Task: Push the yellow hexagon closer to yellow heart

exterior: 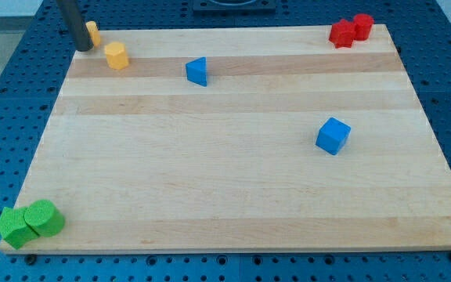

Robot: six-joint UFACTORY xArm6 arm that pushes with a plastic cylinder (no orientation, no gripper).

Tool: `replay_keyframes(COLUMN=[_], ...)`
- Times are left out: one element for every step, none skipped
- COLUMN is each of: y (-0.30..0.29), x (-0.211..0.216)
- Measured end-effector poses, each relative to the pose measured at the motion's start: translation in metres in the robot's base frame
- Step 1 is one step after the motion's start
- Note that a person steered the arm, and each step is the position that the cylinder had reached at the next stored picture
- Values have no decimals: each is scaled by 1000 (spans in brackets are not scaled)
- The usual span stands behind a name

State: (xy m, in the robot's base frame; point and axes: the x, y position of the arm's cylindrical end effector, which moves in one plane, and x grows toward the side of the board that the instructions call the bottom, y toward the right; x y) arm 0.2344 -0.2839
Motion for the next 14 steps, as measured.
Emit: replay_keyframes(y=[-2,-5,-5,3,26,55,78,84,84,84,84,80,68,55], x=[10,41,63,86,88,88,83,75,66,57,43,35,35,33])
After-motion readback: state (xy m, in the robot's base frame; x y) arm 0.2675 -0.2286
